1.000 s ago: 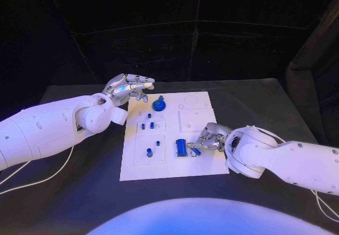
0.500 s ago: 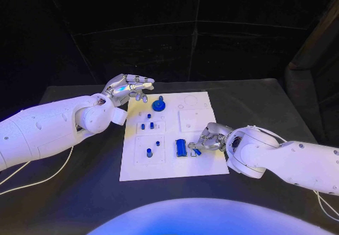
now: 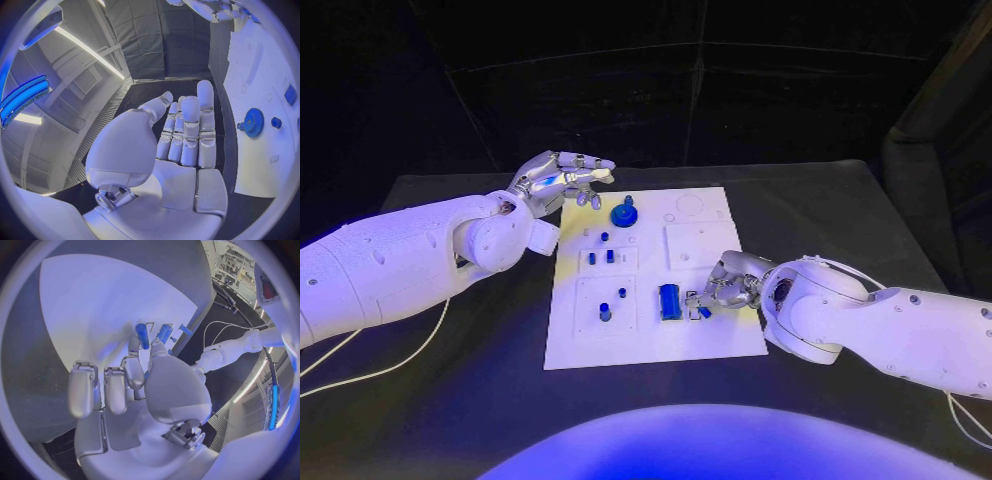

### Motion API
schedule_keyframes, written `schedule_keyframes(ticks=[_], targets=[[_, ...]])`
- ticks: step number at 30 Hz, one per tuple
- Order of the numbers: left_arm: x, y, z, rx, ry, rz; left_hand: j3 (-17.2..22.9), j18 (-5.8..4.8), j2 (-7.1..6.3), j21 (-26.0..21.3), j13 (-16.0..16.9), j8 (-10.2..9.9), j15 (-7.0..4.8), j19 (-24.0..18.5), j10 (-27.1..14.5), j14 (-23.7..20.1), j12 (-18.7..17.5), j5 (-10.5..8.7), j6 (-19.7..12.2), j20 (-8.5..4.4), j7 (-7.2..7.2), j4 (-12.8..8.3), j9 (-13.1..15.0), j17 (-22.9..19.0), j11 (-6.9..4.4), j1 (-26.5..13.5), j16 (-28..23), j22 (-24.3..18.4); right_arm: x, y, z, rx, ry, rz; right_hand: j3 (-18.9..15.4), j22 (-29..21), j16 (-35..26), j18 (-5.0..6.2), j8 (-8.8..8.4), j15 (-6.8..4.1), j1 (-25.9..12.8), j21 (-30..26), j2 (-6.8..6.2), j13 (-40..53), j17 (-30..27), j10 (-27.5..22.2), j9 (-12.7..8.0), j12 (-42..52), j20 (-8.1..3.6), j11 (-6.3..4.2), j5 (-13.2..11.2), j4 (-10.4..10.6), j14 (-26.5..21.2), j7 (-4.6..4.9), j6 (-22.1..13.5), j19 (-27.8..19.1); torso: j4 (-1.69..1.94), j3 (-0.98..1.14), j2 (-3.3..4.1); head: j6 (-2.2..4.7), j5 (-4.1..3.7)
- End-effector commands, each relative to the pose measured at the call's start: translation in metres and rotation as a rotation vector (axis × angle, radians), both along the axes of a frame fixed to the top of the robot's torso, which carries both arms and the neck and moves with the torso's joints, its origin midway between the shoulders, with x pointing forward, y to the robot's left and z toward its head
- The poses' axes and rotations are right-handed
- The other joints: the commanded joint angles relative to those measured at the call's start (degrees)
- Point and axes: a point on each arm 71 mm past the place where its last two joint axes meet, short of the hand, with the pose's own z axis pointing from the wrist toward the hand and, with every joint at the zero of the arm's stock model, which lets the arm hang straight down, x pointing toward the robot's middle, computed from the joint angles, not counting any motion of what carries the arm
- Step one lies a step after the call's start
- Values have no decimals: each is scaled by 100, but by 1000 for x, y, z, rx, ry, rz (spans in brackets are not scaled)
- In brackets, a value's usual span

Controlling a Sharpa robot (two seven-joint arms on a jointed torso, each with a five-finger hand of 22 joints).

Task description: Assemble the parts on the task board

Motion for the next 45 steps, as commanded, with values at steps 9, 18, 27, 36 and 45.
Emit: schedule_keyframes(ticks=[9,18,27,36,45], targets=[[0,-1,1,-8,0,-7,-39,79,41,-35,-2,39,-16,-4,-36,-34,21,-16,-51,52,7,7,4,1,-4,-4,0,-6,0,2,1,-10,-8,16,408,254,49,-84,-39,-88,506,30,424,45,907,97,36,52,-71,-83,6,-323,482,-64,-12,47,-1,-1,2,6,-11],[0,-1,1,-8,0,-6,-39,79,41,-35,-2,39,-16,-4,-36,-34,21,-16,-51,52,7,7,4,1,-4,-4,0,-6,0,6,1,3,-7,26,498,274,68,-89,-49,-89,509,39,466,74,929,111,43,89,-74,-85,98,-353,486,-64,-6,56,1,1,2,-8,0],[0,-1,1,-8,1,-7,-39,79,41,-35,-2,39,-16,-4,-36,-34,21,-16,-51,52,7,7,4,1,-4,-4,0,-6,0,7,1,12,1,27,524,285,78,-91,-56,-84,382,44,455,90,937,124,52,105,-72,-78,129,-305,488,-56,11,61,-4,0,0,-9,5],[0,-1,1,-8,2,-8,-39,79,41,-35,-2,39,-16,-4,-36,-34,21,-16,-51,52,7,7,4,1,-4,-4,0,-6,1,6,-1,2,8,20,338,286,76,-92,-60,-62,-68,42,237,91,928,130,79,82,-55,-50,96,-100,485,-26,55,60,1,-1,2,-10,-3],[0,-1,1,-7,4,-9,-39,79,41,-35,-2,39,-16,-4,-36,-34,21,-16,-51,52,7,7,4,1,-4,-4,0,-6,1,5,-1,1,6,15,11,283,67,-89,-61,-51,-439,38,82,93,909,129,112,61,-39,-41,-79,107,480,-20,73,56,0,0,-1,-14,1]])
